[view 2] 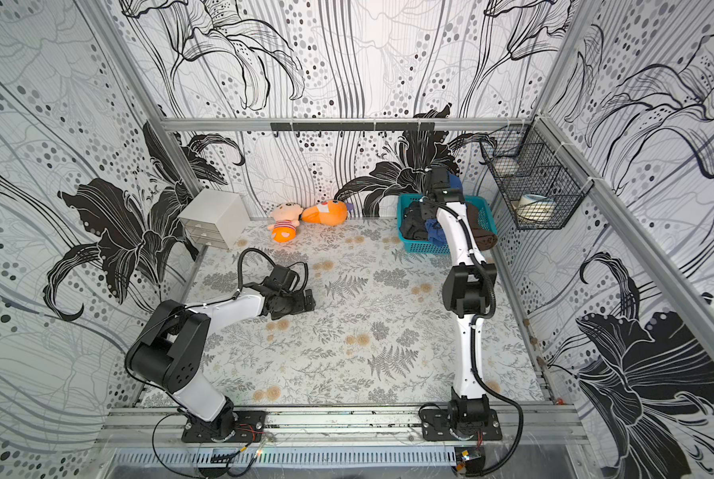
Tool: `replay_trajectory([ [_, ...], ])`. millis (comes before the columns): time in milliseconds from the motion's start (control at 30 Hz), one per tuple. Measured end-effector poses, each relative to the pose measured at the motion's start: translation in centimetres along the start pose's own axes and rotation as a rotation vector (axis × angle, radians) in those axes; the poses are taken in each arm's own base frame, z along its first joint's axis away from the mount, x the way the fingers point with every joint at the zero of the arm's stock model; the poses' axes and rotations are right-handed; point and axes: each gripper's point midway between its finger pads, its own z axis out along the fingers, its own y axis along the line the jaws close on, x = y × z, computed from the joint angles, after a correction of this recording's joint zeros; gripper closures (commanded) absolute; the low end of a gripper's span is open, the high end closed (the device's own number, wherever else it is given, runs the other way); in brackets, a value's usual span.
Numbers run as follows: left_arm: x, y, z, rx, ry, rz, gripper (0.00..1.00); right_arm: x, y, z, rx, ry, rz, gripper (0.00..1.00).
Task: Roll up the long pants
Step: Place the long pant in the bin.
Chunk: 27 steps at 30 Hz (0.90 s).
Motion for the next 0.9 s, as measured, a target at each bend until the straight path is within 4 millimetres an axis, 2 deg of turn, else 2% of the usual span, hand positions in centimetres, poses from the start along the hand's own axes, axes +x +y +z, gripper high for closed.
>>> replay_trajectory([
  [133,-0.1,-0.1,0.1,0.003,-0.005,0.0,0.01,0.1,-1.5,0.5,-0.12,-0.012,0.141,1.0],
  [400,-0.3,-0.2,0.1,0.007,-0.011,-0.001,0.01,0.4,-1.7,1.6,-0.296,-0.016,0.297,1.0],
  [733,-0.3,-0.2,0.1,0.011,-0.016,-0.001,0.01,1.0,-2.8,3.4,-0.315,0.011,0.376,0.99],
  [767,-0.3,-0.2,0.1,0.011,-0.016,-0.001,0.01,1.1,-2.9,3.5,-0.302,0.016,0.376,0.9],
  [800,-0.3,-0.2,0.1,0.011,-0.016,-0.001,0.01,1.2,-3.0,3.6,-0.287,0.019,0.374,0.72],
  [833,-0.3,-0.2,0.1,0.012,-0.017,-0.001,0.01,1.3,-3.1,3.7,-0.275,0.022,0.373,0.61],
  [867,-0.3,-0.2,0.1,0.012,-0.016,-0.001,0.01,1.4,-3.2,3.7,-0.258,0.025,0.371,0.55],
  [900,-0.3,-0.2,0.1,0.013,-0.017,-0.001,0.01,1.5,-3.3,3.8,-0.238,0.028,0.371,0.29],
])
